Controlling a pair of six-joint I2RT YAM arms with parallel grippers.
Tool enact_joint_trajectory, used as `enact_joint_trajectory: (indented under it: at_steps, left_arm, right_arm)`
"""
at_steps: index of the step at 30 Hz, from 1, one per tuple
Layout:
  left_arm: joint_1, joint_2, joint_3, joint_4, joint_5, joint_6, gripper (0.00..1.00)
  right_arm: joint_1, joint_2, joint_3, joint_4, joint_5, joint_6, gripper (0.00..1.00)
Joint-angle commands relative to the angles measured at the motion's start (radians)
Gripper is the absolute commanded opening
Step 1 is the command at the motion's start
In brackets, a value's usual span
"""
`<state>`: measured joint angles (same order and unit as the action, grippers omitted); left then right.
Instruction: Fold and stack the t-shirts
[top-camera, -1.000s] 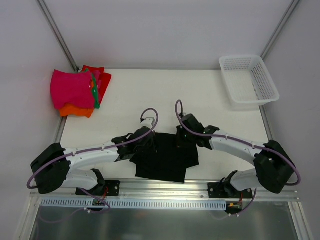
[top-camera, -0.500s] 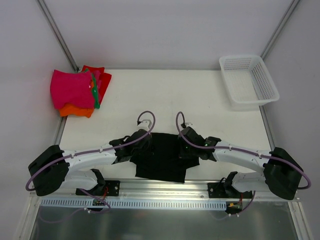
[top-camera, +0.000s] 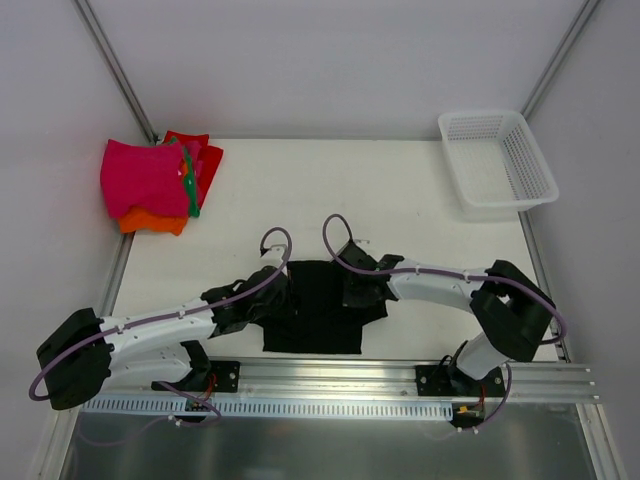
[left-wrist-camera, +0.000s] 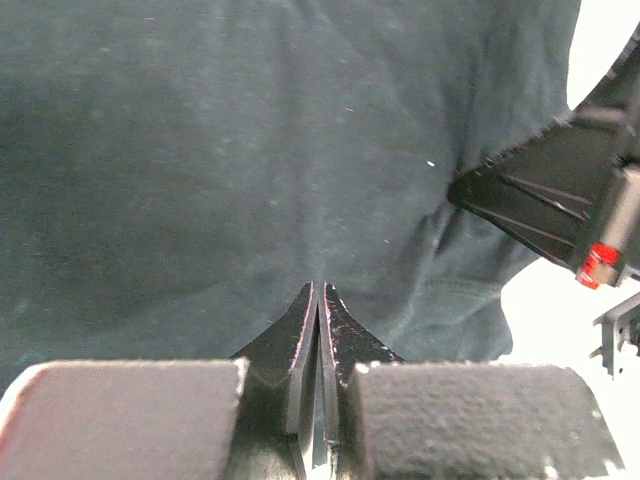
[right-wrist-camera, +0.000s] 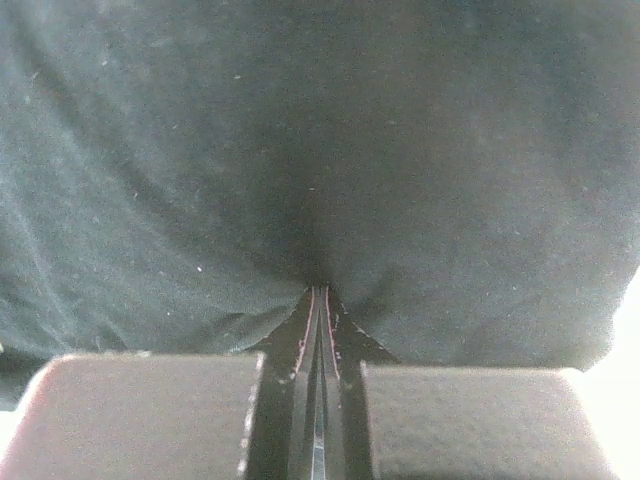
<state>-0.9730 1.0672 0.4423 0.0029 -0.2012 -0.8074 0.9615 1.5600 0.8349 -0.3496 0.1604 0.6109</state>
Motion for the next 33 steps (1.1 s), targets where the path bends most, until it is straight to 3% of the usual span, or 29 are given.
enact_joint_trajectory:
  at_steps: [1, 14, 15, 16, 17, 18, 25, 33]
  left_arm:
    - [0.014, -0.039, -0.002, -0.032, -0.044, -0.015, 0.0]
    - [0.045, -0.111, -0.042, -0.139, -0.115, -0.071, 0.01]
    - [0.046, -0.122, -0.047, -0.158, -0.127, -0.105, 0.2]
    - [0.046, -0.145, -0.062, -0.182, -0.136, -0.121, 0.32]
    - [0.048, -0.157, -0.073, -0.191, -0.156, -0.151, 0.5]
    - [0.046, -0.174, -0.092, -0.201, -0.165, -0.167, 0.55]
    - [0.046, -0.386, -0.247, -0.241, -0.233, -0.325, 0.84]
    - [0.046, -0.559, -0.407, -0.071, -0.184, -0.314, 0.89]
  right_arm:
    - [-0.041, 0.144, -0.011, -0.081, 0.071, -0.002, 0.01]
    - [-0.156, 0.179, 0.234, -0.27, 0.225, -0.1, 0.0]
    - [-0.165, 0.181, 0.237, -0.27, 0.219, -0.103, 0.0]
    - [-0.168, 0.186, 0.242, -0.269, 0.218, -0.105, 0.01]
    - [-0.171, 0.189, 0.244, -0.27, 0.215, -0.108, 0.0]
    - [-0.175, 0.19, 0.242, -0.269, 0.212, -0.108, 0.01]
    - [-0.19, 0.195, 0.227, -0.244, 0.192, -0.117, 0.01]
    - [-0.19, 0.198, 0.233, -0.221, 0.157, -0.123, 0.0]
